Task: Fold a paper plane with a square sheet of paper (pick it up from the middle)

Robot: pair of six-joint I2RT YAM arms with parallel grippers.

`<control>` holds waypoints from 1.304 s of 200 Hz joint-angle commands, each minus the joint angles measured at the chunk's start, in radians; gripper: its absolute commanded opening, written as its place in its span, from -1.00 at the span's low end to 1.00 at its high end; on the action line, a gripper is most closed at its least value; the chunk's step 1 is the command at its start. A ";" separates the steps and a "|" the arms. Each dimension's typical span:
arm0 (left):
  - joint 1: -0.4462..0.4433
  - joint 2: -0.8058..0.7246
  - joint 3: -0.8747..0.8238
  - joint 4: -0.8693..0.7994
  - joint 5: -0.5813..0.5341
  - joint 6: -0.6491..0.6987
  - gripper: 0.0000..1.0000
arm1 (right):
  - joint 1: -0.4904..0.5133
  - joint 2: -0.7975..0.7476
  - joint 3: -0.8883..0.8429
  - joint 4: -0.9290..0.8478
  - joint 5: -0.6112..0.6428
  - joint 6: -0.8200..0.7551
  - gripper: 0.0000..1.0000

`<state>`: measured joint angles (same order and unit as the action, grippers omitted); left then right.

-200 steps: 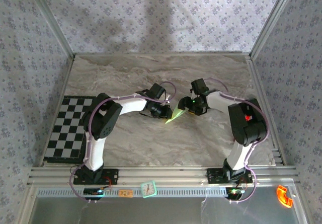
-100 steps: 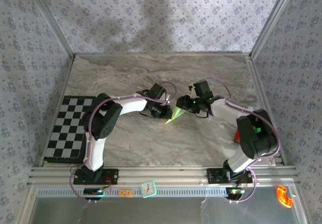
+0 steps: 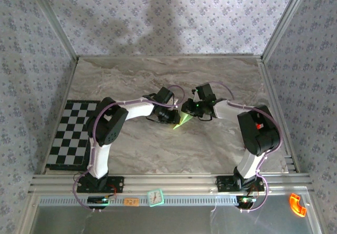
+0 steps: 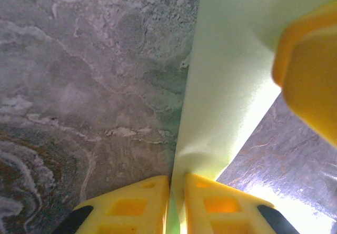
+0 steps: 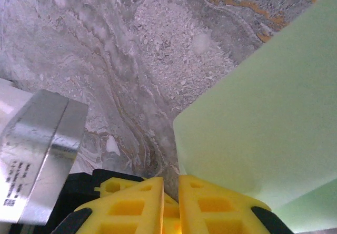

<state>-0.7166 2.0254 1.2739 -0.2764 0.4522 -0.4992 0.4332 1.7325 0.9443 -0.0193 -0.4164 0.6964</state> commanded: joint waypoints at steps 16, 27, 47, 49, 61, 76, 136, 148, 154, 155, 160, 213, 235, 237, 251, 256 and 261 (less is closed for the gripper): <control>-0.025 0.065 -0.010 -0.081 -0.039 -0.005 -0.64 | -0.002 0.028 0.019 -0.026 0.024 0.001 -0.66; -0.024 0.065 -0.010 -0.081 -0.039 -0.006 -0.64 | -0.009 0.030 0.012 -0.034 0.036 -0.002 -0.66; -0.024 0.066 -0.011 -0.082 -0.039 -0.006 -0.64 | -0.019 0.028 0.001 -0.040 0.052 -0.008 -0.66; -0.027 0.066 -0.011 -0.082 -0.039 -0.006 -0.64 | -0.019 0.028 -0.001 -0.040 0.053 -0.008 -0.66; -0.027 0.068 -0.011 -0.083 -0.040 -0.007 -0.64 | -0.023 0.030 -0.003 -0.044 0.062 -0.010 -0.66; -0.026 0.071 -0.011 -0.085 -0.041 -0.007 -0.65 | -0.028 0.033 -0.006 -0.046 0.067 -0.011 -0.66; -0.027 0.071 -0.011 -0.097 -0.050 -0.006 -0.65 | -0.037 0.044 -0.018 -0.073 0.106 -0.012 -0.66; -0.027 0.072 -0.011 -0.099 -0.052 -0.007 -0.65 | -0.040 0.043 -0.024 -0.077 0.116 -0.010 -0.66; -0.030 0.073 -0.009 -0.100 -0.054 -0.007 -0.64 | -0.040 0.042 -0.027 -0.077 0.119 -0.009 -0.66; -0.030 0.073 -0.009 -0.100 -0.054 -0.007 -0.64 | -0.040 0.041 -0.027 -0.077 0.119 -0.009 -0.66; -0.029 0.073 -0.009 -0.102 -0.055 -0.007 -0.65 | -0.040 0.040 -0.031 -0.077 0.123 -0.009 -0.66; -0.032 0.073 -0.008 -0.109 -0.062 -0.007 -0.64 | -0.048 0.040 -0.056 -0.067 0.126 -0.012 -0.66; -0.032 0.070 -0.010 -0.109 -0.063 -0.008 -0.63 | -0.053 0.044 -0.068 -0.059 0.126 -0.016 -0.66; -0.032 0.070 -0.011 -0.109 -0.064 -0.009 -0.63 | -0.055 0.044 -0.068 -0.057 0.126 -0.016 -0.66; -0.034 0.064 -0.010 -0.108 -0.064 -0.009 -0.63 | -0.059 0.050 -0.074 -0.055 0.124 -0.021 -0.66; -0.034 0.060 -0.010 -0.107 -0.065 -0.010 -0.63 | -0.060 0.053 -0.076 -0.052 0.123 -0.024 -0.66; -0.035 0.056 -0.011 -0.107 -0.066 -0.011 -0.63 | -0.061 0.056 -0.080 -0.050 0.122 -0.026 -0.66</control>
<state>-0.7223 2.0293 1.2823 -0.2890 0.4332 -0.4999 0.3874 1.7622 0.8925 -0.0555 -0.3180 0.6914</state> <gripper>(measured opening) 0.183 0.168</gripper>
